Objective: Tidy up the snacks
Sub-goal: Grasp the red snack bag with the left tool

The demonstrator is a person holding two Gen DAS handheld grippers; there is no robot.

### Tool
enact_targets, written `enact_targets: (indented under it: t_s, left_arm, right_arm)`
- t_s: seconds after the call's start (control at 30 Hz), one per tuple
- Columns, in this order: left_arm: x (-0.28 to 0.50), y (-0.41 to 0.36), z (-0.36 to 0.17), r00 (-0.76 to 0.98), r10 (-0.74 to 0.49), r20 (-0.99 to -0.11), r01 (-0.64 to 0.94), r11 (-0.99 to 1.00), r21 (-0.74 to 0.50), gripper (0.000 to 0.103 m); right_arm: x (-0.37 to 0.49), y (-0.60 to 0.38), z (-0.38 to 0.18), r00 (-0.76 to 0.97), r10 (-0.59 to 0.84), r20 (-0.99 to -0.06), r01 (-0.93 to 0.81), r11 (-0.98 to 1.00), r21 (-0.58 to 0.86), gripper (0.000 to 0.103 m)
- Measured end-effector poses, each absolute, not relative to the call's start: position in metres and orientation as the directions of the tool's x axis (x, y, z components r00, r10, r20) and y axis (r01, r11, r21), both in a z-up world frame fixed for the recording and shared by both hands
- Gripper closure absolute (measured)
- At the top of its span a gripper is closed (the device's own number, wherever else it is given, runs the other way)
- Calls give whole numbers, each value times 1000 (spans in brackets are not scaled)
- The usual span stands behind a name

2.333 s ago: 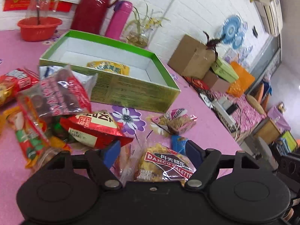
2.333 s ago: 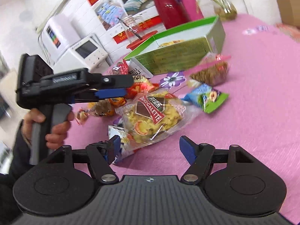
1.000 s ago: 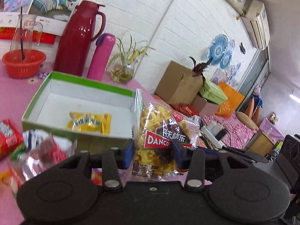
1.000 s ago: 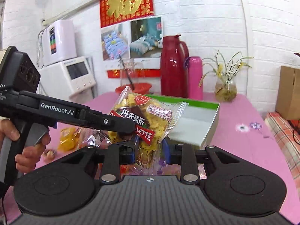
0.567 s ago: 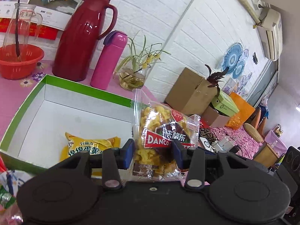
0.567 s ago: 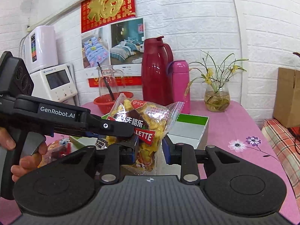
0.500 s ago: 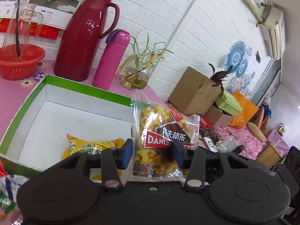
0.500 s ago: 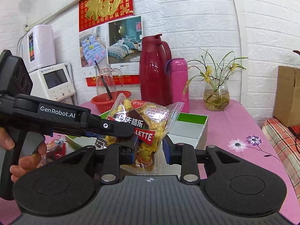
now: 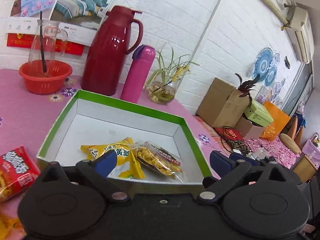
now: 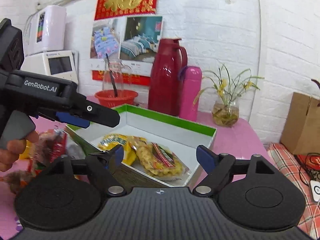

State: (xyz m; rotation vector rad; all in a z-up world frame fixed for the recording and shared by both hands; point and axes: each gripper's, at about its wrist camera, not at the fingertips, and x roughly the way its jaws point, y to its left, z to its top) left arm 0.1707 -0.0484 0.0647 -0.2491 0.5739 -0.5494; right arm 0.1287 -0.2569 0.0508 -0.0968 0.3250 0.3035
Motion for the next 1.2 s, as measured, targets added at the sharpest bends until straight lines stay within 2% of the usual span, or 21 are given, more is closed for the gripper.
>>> enact_targets:
  t_s: [0.27,0.47,0.57,0.73,0.8,1.03,1.07,1.17,1.2]
  left_arm:
    - [100,-14,70,739,-477,-475,373,878,-301,0]
    - [67,7,48,713,-506,-485,362,859,-362,0]
    - [66,15,38,701,-526,-481,351,842,-409,0]
    - [81,14,24,680,-523,-514,337,845,-415,0]
    - [88,11,15,670,-526,-523,343,845,-410,7]
    - [114,11,-3,651,-513,-559,303,852,-428,14]
    - [117,11,-4,649,-515,-560,302,850,-432,17]
    - [124,10,-4,629,-533,-566,315,840,-441,35]
    - [126,9,-5,620,-538,-571,319,838,-442,37]
  right_arm:
    - [75,-243,64,881,377,-286,-401,916,-27,0]
    - [57,-227,50,826,450,-339,-466,884,39,0]
    - [56,-215,38,797,466,-385,-493,869,31,0]
    - [62,-195,23,761,473,-444,-521,854,17,0]
    - [65,-190,19,752,476,-456,-527,849,17,0]
    - [77,-168,9,729,469,-499,-561,826,-43,0]
    - [79,-165,9,727,468,-502,-566,823,-52,0]
    - [90,-158,5,718,460,-523,-568,821,-59,0]
    - [93,-156,4,714,458,-530,-569,820,-58,0]
